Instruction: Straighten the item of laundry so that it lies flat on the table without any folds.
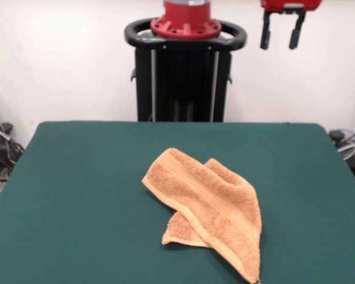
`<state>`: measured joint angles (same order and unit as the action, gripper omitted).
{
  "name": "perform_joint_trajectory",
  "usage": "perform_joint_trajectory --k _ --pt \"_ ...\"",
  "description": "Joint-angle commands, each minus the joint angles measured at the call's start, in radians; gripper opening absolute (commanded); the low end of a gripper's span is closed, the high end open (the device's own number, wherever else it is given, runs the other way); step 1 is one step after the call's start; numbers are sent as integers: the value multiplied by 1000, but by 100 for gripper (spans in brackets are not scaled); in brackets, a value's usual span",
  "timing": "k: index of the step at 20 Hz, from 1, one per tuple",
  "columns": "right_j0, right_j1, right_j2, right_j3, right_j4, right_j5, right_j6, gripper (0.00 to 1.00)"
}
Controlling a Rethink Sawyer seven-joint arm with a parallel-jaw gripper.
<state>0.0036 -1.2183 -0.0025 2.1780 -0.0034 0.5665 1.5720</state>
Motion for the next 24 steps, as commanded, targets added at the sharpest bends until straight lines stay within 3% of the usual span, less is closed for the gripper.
perform_joint_trajectory --k 1,24 --pt "-2 14 -2 25 -10 -8 158 100" --pt "-11 12 2 44 -1 -30 154 100"
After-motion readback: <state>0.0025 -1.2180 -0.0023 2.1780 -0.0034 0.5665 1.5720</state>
